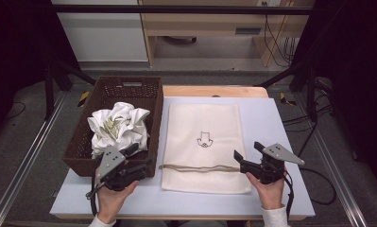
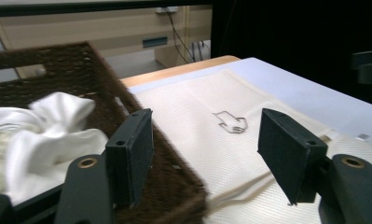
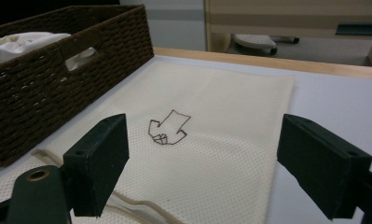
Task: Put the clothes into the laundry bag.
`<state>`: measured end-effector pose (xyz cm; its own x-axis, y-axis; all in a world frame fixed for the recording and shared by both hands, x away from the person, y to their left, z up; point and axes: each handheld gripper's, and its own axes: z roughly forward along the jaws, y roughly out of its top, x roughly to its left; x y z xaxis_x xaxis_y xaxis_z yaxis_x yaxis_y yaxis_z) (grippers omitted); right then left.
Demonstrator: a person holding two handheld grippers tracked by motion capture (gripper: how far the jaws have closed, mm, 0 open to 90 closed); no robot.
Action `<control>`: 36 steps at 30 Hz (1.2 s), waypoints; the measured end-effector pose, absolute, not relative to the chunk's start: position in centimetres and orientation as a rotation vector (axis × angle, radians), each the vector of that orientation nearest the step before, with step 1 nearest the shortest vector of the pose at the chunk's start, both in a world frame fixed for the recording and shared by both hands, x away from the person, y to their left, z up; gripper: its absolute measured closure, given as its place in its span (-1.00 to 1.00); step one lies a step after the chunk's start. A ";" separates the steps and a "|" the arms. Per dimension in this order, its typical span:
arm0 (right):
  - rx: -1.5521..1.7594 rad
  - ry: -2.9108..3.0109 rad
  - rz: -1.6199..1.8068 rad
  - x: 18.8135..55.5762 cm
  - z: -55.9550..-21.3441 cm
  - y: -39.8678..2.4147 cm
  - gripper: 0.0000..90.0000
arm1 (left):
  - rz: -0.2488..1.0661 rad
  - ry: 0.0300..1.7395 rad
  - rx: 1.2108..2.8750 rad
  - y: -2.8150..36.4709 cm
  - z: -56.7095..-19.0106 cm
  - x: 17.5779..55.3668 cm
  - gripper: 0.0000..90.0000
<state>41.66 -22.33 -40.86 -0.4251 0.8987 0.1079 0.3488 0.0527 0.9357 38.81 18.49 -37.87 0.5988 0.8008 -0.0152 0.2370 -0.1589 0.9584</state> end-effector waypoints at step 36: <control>1.188 2.237 1.107 45.1 -48.3 -13.5 0.17 | 0.352 0.759 2.172 8.4 -48.5 40.7 0.87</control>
